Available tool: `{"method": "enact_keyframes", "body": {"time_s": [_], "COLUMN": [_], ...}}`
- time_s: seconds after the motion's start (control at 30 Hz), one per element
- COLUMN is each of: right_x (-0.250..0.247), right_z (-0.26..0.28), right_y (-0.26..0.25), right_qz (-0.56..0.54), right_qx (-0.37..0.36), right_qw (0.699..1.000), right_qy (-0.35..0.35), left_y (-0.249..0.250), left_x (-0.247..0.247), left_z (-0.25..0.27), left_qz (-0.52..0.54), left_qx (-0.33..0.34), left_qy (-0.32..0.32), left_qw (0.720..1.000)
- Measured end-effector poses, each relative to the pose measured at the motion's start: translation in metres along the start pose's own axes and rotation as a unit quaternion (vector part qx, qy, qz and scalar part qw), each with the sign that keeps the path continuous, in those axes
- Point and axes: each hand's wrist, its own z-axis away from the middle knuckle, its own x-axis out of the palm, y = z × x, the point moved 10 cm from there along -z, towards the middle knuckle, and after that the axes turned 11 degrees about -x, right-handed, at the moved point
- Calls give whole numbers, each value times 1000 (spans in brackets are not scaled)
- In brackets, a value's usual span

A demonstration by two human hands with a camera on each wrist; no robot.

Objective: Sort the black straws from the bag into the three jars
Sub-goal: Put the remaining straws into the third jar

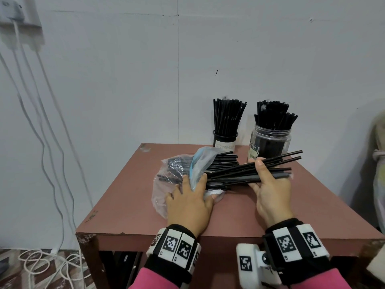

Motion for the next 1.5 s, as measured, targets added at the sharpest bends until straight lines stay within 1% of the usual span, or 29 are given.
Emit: {"method": "enact_keyframes", "body": {"time_s": [0.23,0.4,0.63,0.77,0.87,0.97,1.07,1.17,1.2,1.27,1.37,1.5], "right_x": [-11,-11,-9,-4,7,20,40,64,72,84,90,83], "right_z": [-18,-24,-30,-37,-53,-85,-114,-126,-128,-133,-144,-150], "right_y": [-21,-40,-66,-87,-120,-173,-227,-257,-260,-252,-219,-176], "right_qz": [22,31,28,5,-2,-2,61,148,170,213,261,302], "right_qx": [6,-14,-26,-36,-65,-123,-183,-229,-237,-227,-176,-123], "right_qw": [1000,999,998,998,996,990,976,952,944,935,930,925], "right_qy": [-5,-21,-42,-50,-67,-75,-104,-141,-151,-169,-189,-196], "left_y": [-1,-1,-1,1,0,0,0,-1,-1,-1,0,0], "left_x": [1,1,2,0,-1,0,1,2,2,1,0,0], "left_z": [-2,-1,-1,0,1,1,0,0,0,0,1,0], "left_qz": [6,3,-2,-2,-4,-5,-3,-7,-9,-9,-11,-10], "left_qx": [-2,-1,-2,-1,-1,-3,-4,-6,-6,-6,-5,-4], "left_qy": [1,3,-8,-11,-16,-16,-22,-23,-21,-19,-16,-14], "left_qw": [1000,1000,1000,1000,1000,1000,1000,1000,1000,1000,1000,1000]}}
